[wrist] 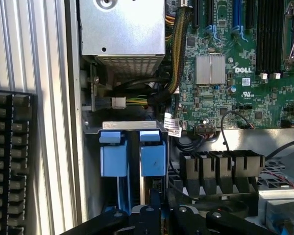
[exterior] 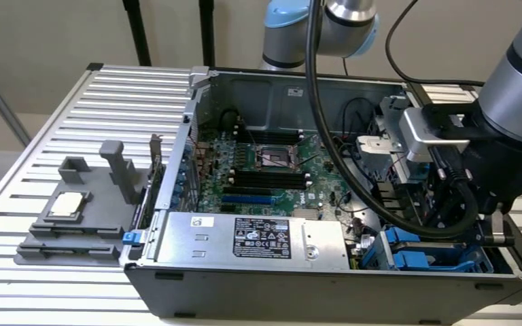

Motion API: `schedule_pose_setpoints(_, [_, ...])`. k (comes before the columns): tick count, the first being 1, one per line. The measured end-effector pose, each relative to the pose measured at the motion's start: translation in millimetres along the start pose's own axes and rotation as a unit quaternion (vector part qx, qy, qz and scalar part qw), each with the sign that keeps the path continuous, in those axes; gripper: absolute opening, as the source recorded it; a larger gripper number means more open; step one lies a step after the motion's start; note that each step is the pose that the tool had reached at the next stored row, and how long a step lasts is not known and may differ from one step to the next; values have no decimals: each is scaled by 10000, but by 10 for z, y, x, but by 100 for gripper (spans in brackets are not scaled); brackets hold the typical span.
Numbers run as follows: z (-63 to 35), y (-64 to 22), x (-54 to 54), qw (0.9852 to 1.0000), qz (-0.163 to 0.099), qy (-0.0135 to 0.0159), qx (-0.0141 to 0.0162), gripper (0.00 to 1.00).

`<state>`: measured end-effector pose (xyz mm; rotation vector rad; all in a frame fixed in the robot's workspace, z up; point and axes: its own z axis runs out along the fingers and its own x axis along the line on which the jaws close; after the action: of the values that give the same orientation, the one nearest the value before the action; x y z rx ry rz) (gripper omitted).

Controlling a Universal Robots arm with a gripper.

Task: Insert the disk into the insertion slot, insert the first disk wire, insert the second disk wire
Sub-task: 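Insert the second disk wire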

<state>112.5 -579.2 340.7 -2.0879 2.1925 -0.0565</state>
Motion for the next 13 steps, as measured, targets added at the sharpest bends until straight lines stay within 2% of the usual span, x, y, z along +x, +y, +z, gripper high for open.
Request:
schedule_pose_setpoints(6, [12,-3,9,10000,1,-4,0,16])
schedule_pose_setpoints(13, [59,1,24,10000,6,-50,-2,16])
